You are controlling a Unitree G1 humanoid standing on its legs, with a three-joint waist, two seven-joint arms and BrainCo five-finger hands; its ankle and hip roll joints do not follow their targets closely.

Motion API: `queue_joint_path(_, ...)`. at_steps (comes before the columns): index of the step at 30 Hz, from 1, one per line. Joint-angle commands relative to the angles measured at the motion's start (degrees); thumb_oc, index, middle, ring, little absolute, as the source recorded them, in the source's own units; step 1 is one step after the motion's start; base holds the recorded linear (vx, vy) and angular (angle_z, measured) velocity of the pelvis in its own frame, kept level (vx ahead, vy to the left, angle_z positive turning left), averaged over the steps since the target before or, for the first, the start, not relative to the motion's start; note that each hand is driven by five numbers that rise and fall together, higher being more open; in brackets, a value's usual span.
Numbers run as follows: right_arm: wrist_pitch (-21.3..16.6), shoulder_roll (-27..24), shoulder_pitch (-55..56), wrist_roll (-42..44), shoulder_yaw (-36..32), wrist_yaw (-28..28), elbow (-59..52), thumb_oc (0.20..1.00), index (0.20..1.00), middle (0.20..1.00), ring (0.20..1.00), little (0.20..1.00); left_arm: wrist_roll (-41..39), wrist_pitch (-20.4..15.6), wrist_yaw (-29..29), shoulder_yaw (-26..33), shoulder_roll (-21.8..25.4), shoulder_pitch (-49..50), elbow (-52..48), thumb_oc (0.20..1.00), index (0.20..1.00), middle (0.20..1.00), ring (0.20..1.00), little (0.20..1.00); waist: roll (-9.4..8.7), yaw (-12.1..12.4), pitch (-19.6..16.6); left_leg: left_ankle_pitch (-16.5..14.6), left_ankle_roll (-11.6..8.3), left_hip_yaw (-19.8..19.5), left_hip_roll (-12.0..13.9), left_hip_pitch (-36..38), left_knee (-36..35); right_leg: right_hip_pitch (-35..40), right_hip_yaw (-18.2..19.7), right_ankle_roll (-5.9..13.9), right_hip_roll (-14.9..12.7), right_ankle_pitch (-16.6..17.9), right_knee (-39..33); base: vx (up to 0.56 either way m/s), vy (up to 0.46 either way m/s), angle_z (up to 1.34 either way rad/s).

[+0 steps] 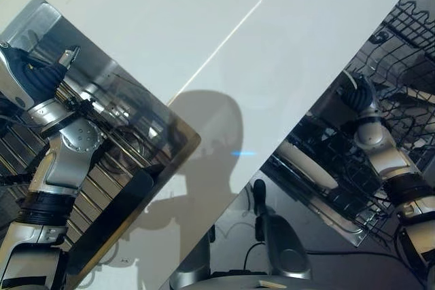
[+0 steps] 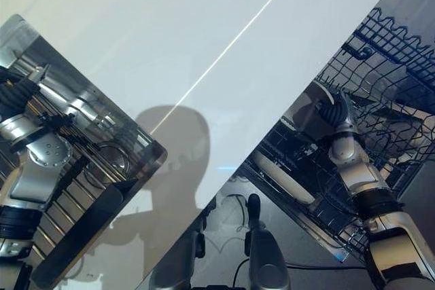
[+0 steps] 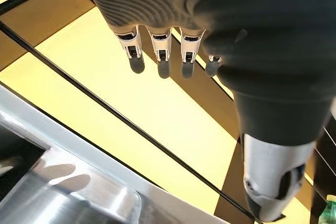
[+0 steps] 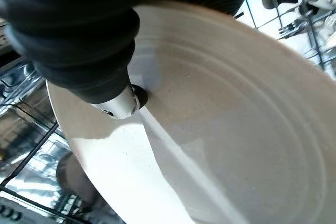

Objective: Pick up plates and place into dishwasher.

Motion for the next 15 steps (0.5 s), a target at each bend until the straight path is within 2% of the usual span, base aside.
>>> queue_joint_path(1, 1.6, -0.2, 2.1, 1.1, 6.6, 1.3, 5.1, 0.200, 0.200, 0.200, 0.200, 0.200, 0.3, 0.3, 2.0, 0.6, 1.6, -4.7, -0.2, 1.000, 1.000, 1.000, 1.000, 1.000, -0.24, 0.1, -0.2, -0.4, -0.11, -1.3, -1.5, -6.1, 3.8, -4.2, 0.3, 1.81, -2.3, 0.4, 0.9, -0.04, 0.000, 0.00)
queue_joint_path(7, 2.6, 0.9, 3.0, 1.8, 5.6, 0.9, 5.8, 0.200, 0.200, 0.200, 0.200, 0.200, 0.4, 0.3, 1.3, 0.6, 2.0, -4.8, -0.5, 1.000, 1.000, 1.000, 1.000, 1.000, -0.61, -0.1, -0.7, -0.9, 0.33, -0.8, -1.9, -5.0, 3.8, -3.4, 0.3, 2.01, -2.3, 0.7, 0.9, -0.01, -0.002, 0.00)
queue_joint_path(9, 3.0, 1.1, 3.8, 1.6, 5.0, 1.1, 5.7, 0.896, 0.896, 0.896, 0.896, 0.896, 0.4, 0.1, 0.9, 0.9, 2.2, -4.4, -0.5, 1.000, 1.000, 1.000, 1.000, 1.000, -0.85, -0.1, -0.9, -1.0, 0.53, -0.6, -2.0, -4.4, 3.6, -2.9, 0.3, 2.13, -2.2, 0.8, 0.8, 0.00, 0.000, 0.00)
queue_joint_path(10, 3.1, 1.2, 4.4, 1.8, 4.7, 1.1, 5.6, 1.000, 1.000, 1.000, 1.000, 1.000, 0.4, 0.0, 0.7, 1.0, 2.3, -4.2, -0.5, 1.000, 1.000, 1.000, 1.000, 1.000, -0.97, -0.1, -1.0, -1.1, 0.59, -0.5, -2.0, -4.1, 3.6, -2.6, 0.3, 2.18, -2.2, 0.9, 0.7, 0.00, 0.000, 0.00)
queue_joint_path(15, 3.2, 1.5, 7.2, 2.9, 2.5, 0.4, 5.7, 1.000, 1.000, 1.000, 1.000, 1.000, 0.9, -1.0, -0.3, 1.8, 2.1, -2.4, -0.4, 1.000, 1.000, 1.000, 1.000, 1.000, -1.49, 0.0, -1.8, -1.6, 0.92, -0.3, -2.2, -2.4, 3.7, -1.0, 0.1, 2.34, -2.3, 1.0, 0.5, 0.00, -0.003, 0.01)
